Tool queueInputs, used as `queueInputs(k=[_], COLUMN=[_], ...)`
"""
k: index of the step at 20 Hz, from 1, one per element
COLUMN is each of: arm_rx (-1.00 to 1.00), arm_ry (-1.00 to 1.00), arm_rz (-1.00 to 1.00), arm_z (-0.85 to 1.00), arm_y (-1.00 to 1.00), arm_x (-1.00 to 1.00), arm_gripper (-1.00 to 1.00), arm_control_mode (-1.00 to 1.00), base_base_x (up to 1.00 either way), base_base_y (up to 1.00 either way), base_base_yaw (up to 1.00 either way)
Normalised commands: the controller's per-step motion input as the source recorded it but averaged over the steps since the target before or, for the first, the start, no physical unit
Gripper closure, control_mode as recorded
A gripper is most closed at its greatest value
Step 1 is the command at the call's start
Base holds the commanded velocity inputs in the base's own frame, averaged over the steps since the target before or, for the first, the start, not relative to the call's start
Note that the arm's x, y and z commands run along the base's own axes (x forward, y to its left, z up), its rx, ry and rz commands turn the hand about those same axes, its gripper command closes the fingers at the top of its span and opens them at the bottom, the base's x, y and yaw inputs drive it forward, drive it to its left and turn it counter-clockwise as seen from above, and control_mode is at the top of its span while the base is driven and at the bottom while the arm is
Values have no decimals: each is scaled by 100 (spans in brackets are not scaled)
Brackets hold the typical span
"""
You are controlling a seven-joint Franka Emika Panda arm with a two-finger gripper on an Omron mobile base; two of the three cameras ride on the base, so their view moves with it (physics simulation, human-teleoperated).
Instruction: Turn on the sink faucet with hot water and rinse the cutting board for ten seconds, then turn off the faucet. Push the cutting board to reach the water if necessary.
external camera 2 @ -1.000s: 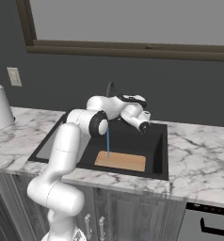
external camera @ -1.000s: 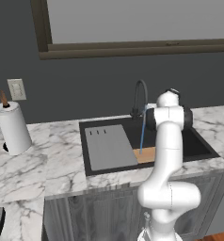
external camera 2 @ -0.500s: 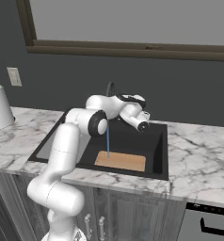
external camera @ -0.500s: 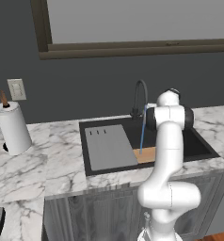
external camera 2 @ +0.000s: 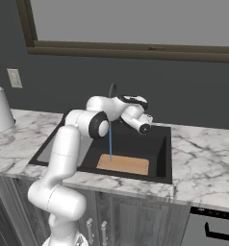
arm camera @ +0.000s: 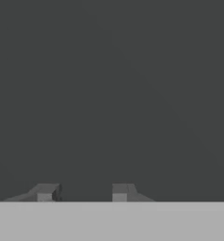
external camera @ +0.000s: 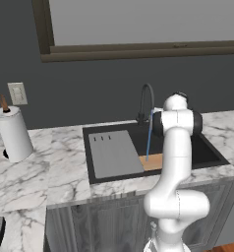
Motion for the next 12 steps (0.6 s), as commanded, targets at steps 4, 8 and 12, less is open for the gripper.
queueInputs(k=[4,8,12], arm_rx=[2,3,2], arm_ry=[6,9,6], arm_rz=[0,0,0], arm_z=[-21,-23,-21], arm_y=[-66,-66,-69], arm_x=[-45,-45,-33], arm_gripper=[100,100,100], arm_control_mode=[-100,-100,-100], base_base_x=[0,0,0], base_base_y=[0,0,0], base_base_yaw=[0,0,0])
